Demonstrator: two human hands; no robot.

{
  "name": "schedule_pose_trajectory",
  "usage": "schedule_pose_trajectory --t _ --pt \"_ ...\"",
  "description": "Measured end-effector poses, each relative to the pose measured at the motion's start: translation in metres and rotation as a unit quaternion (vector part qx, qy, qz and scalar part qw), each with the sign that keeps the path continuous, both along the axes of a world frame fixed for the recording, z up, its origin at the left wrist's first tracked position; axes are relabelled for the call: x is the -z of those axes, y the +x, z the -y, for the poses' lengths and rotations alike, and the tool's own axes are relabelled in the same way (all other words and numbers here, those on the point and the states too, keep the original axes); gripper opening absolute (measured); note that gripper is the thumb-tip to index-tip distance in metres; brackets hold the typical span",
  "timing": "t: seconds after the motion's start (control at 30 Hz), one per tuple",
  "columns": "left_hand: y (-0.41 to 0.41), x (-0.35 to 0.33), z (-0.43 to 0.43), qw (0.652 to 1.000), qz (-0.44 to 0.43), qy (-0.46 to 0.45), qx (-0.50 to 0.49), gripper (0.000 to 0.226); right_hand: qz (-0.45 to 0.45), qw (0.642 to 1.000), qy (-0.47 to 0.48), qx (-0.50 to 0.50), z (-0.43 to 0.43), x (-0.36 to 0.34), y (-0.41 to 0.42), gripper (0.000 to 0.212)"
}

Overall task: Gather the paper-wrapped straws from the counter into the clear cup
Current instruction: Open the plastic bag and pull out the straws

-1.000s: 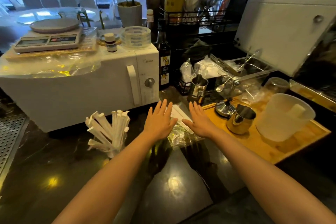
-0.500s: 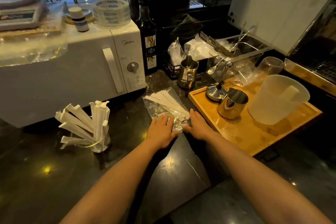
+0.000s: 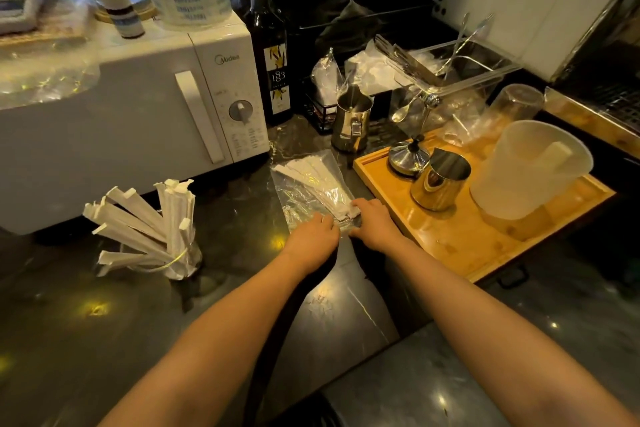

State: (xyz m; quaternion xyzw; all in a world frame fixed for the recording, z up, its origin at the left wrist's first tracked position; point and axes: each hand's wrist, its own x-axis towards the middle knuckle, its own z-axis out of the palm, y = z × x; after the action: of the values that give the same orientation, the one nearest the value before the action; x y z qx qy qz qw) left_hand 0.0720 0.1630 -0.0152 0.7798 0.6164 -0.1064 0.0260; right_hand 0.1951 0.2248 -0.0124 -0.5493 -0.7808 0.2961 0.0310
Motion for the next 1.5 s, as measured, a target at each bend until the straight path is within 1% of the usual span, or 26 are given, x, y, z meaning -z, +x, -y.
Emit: schedule_pose_trajectory --t 0.2,0.37,0.5,0.63,0.73,0.8,0.87,0.97,1.03,1.1,1.17,1.23,1.27,1.37,1.47,1.5 --pt "0.001 -0.009 0.004 1.0 -0.016 -0.015 0.019 0.029 -0.04 0.997 -0.015 0.061 0.002 -0.002 0.002 0.045" --pt "-0.003 -0.011 0.007 1.0 -0.011 -0.012 -0.009 0.027 -0.081 0.991 -0.061 0.091 0.006 -0.007 0.001 0.041" --pt "-0.01 -0.015 0.009 0.999 -0.008 -0.006 -0.038 0.025 -0.116 0.985 -0.089 0.087 0.009 -0.011 -0.002 0.04" --pt "-0.016 -0.024 0.012 0.997 0.02 0.008 -0.081 0.022 -0.157 0.98 -0.088 0.086 0.011 -0.018 -0.006 0.035" --pt "-0.022 -0.036 0.013 0.986 0.084 0.03 -0.137 0.021 -0.189 0.976 -0.062 0.094 0.011 -0.026 -0.011 0.03" --pt "-0.027 -0.046 0.013 0.97 0.15 0.033 -0.187 0.021 -0.208 0.972 -0.019 0.112 0.01 -0.034 -0.015 0.025" --pt "-0.031 -0.056 0.013 0.948 0.214 0.036 -0.231 0.019 -0.216 0.967 0.049 0.123 0.011 -0.044 -0.019 0.022" --pt "-0.036 -0.073 0.014 0.92 0.287 0.048 -0.264 0.013 -0.236 0.955 0.135 0.115 0.016 -0.061 -0.026 0.018" --pt "-0.04 -0.084 0.014 0.896 0.337 0.055 -0.283 0.012 -0.252 0.948 0.173 0.093 0.02 -0.073 -0.03 0.012" --pt "-0.043 -0.096 0.015 0.868 0.388 0.06 -0.302 0.013 -0.273 0.943 0.177 0.069 0.024 -0.083 -0.035 0.004" --pt "-0.044 -0.108 0.016 0.833 0.449 0.059 -0.318 0.022 -0.3 0.941 0.147 0.051 0.028 -0.092 -0.04 0.01" --pt "-0.044 -0.118 0.019 0.795 0.509 0.059 -0.325 0.024 -0.333 0.938 0.089 0.041 0.034 -0.098 -0.046 0.02" --pt "-0.045 -0.124 0.02 0.783 0.529 0.064 -0.323 0.024 -0.345 0.936 0.059 0.039 0.036 -0.1 -0.049 0.023" --pt "-0.047 -0.134 0.027 0.765 0.561 0.07 -0.307 0.026 -0.36 0.932 -0.026 0.031 0.042 -0.107 -0.057 0.023" --pt "-0.049 -0.138 0.033 0.754 0.582 0.044 -0.302 0.026 -0.403 0.905 -0.135 0.025 0.044 -0.113 -0.061 0.026" --pt "-0.05 -0.138 0.035 0.75 0.588 0.031 -0.303 0.025 -0.408 0.899 -0.157 0.017 0.044 -0.115 -0.061 0.025"
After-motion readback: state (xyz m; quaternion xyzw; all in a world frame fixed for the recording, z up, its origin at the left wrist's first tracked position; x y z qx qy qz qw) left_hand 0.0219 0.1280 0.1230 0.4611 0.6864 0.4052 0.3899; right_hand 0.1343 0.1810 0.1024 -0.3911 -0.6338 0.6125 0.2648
